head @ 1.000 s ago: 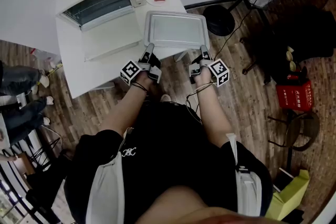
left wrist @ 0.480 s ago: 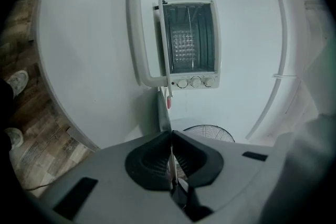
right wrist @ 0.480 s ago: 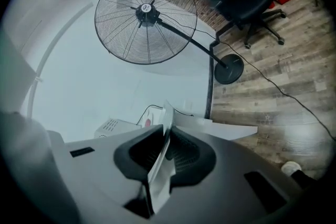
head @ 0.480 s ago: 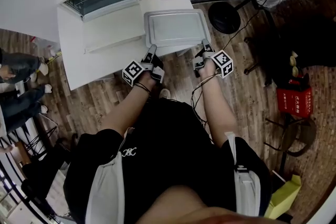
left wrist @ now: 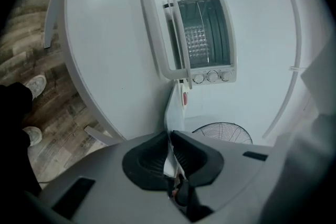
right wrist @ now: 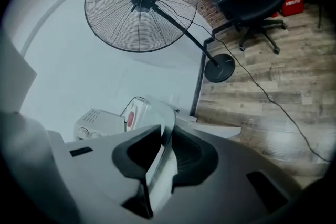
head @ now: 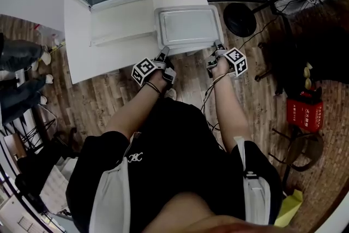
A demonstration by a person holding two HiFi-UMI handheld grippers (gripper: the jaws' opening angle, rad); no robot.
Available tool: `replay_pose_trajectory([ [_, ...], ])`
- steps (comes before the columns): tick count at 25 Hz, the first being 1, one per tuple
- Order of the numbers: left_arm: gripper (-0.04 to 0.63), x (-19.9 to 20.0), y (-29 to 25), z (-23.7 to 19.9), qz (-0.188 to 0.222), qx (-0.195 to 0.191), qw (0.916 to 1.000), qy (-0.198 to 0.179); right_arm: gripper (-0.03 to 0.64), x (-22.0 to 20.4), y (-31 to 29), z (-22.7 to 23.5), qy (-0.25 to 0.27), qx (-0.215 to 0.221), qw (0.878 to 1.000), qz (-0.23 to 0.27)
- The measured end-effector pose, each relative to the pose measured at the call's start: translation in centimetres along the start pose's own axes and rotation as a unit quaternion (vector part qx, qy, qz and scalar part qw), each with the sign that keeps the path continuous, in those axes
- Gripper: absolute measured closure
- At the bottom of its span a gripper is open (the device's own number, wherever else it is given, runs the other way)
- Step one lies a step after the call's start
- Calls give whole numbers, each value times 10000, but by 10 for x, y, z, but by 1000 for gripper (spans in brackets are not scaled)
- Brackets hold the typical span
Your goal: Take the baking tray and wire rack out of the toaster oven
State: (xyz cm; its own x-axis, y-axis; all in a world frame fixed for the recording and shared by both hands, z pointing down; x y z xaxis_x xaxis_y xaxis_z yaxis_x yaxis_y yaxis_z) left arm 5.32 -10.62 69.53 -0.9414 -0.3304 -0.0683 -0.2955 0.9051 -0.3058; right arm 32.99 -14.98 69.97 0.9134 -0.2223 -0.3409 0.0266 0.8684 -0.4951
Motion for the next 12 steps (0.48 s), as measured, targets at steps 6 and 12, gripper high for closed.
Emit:
replay_pose_trajectory([
  [6,564,-1,-3,-10,-65,295,9995,-58,508,-2,-6,2,1145,-389,9927,-31],
  [12,547,2,-4,-11,-242,519,9979,-293,486,-3,-9,-4,1967,-640,9784,-28],
])
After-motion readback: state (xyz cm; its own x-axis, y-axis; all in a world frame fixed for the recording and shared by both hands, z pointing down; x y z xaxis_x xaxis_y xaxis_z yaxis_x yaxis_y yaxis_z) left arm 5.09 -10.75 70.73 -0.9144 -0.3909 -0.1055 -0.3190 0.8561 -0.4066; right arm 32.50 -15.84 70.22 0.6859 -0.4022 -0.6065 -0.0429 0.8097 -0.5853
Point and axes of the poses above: the fingertips, and each gripper's own axes: y backward along the fingers, z to its right, x out of its top, the point moved 2 cm from there along y, backward along the fingers, and after that the axes turned 11 degrees about z, right-handed, at the moved point
